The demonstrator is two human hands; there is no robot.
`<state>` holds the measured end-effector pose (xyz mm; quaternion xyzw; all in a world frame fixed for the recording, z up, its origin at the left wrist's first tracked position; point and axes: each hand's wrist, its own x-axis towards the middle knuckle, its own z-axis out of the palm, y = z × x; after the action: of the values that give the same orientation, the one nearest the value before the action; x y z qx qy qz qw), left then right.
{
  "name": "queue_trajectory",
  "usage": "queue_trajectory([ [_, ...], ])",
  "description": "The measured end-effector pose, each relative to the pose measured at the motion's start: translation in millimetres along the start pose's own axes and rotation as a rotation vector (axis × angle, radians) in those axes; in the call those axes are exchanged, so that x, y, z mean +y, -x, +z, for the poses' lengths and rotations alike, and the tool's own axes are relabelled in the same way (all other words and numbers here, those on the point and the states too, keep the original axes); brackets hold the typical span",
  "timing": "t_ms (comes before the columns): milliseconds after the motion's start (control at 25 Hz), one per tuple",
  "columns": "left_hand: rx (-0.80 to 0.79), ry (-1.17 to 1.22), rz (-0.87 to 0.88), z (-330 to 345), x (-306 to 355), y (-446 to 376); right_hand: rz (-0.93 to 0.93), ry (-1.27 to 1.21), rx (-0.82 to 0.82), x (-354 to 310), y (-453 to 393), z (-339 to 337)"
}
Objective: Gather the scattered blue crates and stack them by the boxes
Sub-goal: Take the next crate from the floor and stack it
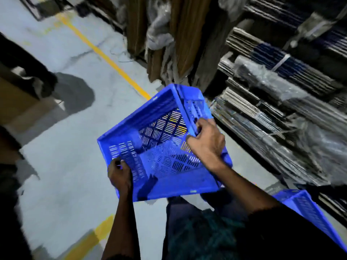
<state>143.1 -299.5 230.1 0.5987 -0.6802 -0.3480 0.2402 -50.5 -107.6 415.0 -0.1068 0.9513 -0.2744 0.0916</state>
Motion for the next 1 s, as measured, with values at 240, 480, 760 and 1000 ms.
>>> queue_trajectory([
  [240,0.229,0.048,-0.319,-84,-86,70,-0.431,-0.017,-0.134,-6,48,-2],
  [480,0.407,0.064,-0.646,-126,-155,215,-0.623,-0.081,-0.407,7,79,-14],
  [760,0.983,-0.088,-0.827,-177,-140,395,-0.808,-0.156,-0.723,18,136,-33],
  [1000,1.209,-0.352,-0.908,-192,-152,516,-0.838,-0.156,-0.938,1,186,-19],
])
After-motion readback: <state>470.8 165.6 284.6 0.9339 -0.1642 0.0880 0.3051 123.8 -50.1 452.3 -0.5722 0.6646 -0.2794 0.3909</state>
